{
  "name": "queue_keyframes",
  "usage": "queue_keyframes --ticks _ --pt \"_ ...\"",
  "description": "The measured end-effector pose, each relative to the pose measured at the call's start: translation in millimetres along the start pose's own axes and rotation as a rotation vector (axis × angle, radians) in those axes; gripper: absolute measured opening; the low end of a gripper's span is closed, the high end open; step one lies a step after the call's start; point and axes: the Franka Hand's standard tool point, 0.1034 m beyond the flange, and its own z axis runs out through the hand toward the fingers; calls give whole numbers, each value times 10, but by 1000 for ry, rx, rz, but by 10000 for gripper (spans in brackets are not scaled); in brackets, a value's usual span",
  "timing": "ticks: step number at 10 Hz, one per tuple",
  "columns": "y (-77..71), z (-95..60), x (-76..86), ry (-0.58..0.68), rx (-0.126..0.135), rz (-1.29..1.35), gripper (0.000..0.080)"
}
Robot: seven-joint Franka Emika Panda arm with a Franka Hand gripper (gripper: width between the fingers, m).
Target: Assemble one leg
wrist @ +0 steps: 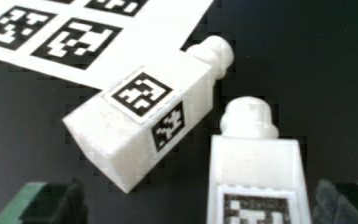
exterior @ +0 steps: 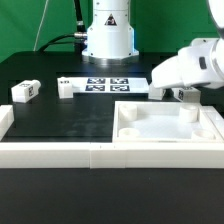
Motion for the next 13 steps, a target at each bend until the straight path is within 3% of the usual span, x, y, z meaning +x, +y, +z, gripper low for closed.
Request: queue_keyframes --ticks 8,9,10,11,13 --pt "-54 97 132 27 0 41 640" --pt "-55 97 132 27 0 41 417" --pt "-55 98 132 27 0 41 417" --pt "-55 98 132 27 0 41 284" --pt "-55 98 132 27 0 41 288"
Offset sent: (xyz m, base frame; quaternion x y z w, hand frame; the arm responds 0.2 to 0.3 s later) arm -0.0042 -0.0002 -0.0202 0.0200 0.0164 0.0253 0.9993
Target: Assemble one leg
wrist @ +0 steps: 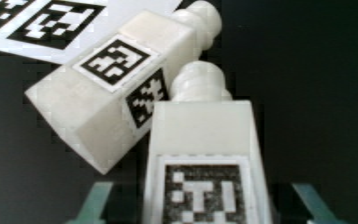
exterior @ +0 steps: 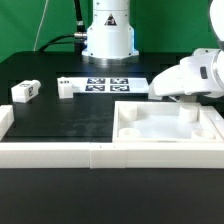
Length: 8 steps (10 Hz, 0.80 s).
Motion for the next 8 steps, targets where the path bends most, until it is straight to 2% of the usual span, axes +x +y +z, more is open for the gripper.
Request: queue_keyframes --ticks 4,7,8 --pt "16 -34 -26 -1 1 -22 288" --pt "149 -415 -466 38 -7 -39 290" --pt "160 -460 -579 43 -12 -30 290"
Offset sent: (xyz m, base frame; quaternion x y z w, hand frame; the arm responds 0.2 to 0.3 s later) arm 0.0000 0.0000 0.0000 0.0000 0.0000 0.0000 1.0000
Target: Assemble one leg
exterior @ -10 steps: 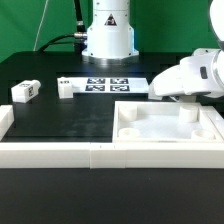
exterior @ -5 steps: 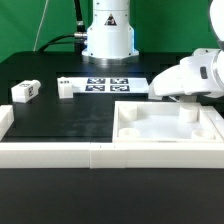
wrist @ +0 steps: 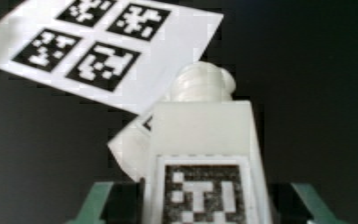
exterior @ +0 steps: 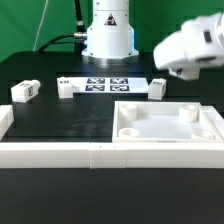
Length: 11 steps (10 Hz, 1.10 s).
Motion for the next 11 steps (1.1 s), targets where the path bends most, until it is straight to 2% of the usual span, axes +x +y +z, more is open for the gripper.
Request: queue_keyframes --ticks 2,3,4,5,6,8,9,11 --pt "-5 5 27 17 1 -2 290" --pt "-9 -33 87 68 4 -1 290" --pt "-3 -74 209 175 12 -8 290" --pt "50 -86 429 308 27 -11 290" --pt "109 -141 506 386 34 -13 290" --pt "252 -408 632 566 42 -16 290" --pt "312 -482 630 649 43 -16 290" --pt "283 -543 676 838 51 -15 290"
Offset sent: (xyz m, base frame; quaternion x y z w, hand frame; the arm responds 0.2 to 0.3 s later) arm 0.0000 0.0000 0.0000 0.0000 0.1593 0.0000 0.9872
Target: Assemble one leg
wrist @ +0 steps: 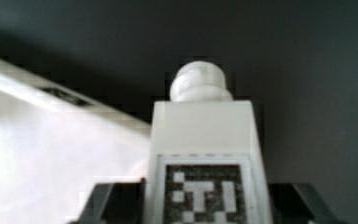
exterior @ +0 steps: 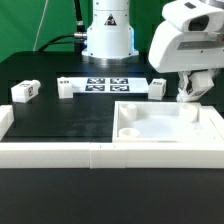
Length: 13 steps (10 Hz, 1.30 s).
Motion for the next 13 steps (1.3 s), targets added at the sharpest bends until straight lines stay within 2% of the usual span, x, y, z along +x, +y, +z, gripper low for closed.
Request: queue_keyframes --ticks 1,2,4,5,7,9,10,11,12,13 --pt "-13 -8 -23 79 3 1 290" --pt "-29 -13 -132 68 3 -2 290" --pt "17 -79 -121 62 0 -7 290" --pt "52 -160 -118 60 -3 -4 290" --pt "94 -319 -16 101 -9 -3 290" --pt "85 -301 -20 103 -8 -5 290" --pt "85 -338 90 237 -5 -4 290" --pt "120 -339 69 297 -7 -21 290" --pt "217 -450 177 388 -14 -35 290" --pt "322 -506 227 365 -16 -30 290"
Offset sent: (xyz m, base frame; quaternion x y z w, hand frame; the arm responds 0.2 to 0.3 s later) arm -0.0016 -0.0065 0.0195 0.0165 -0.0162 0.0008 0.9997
